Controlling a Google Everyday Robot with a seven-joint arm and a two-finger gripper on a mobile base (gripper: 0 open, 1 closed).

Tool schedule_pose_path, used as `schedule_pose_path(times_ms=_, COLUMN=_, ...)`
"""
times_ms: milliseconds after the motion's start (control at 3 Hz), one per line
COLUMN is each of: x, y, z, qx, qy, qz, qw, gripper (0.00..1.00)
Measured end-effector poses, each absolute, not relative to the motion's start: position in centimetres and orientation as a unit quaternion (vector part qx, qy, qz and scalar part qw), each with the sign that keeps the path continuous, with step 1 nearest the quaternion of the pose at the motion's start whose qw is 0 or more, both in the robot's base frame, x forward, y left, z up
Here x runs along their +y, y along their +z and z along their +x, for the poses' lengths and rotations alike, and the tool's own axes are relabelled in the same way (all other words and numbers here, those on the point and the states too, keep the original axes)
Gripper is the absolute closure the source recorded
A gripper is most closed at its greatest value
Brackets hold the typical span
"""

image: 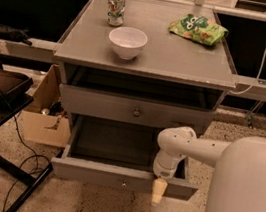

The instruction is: Open middle drawer

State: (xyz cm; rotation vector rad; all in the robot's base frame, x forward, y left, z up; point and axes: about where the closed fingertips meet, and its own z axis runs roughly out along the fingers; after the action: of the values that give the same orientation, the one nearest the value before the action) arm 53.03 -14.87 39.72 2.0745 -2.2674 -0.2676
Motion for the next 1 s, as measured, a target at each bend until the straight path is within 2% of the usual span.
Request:
schedule_pose_path(times_ms=333, x=-14.2, y=40.8, z=50.5, qx=-0.745, qy=-0.094, qz=0.659, qw=0.051, gripper=0.17)
schedule_pose_path(times_ms=667, x=-13.7, y=41.6, z=46.8, qx=-0.757, qy=-0.118, qz=0.638, qw=0.072, gripper=0.40)
schedule_pose_path(times_ms=1000, x=-13.6, y=41.6, z=45.8, qx=-0.760, qy=-0.131, qz=0.632, qw=0.079, gripper=0.65)
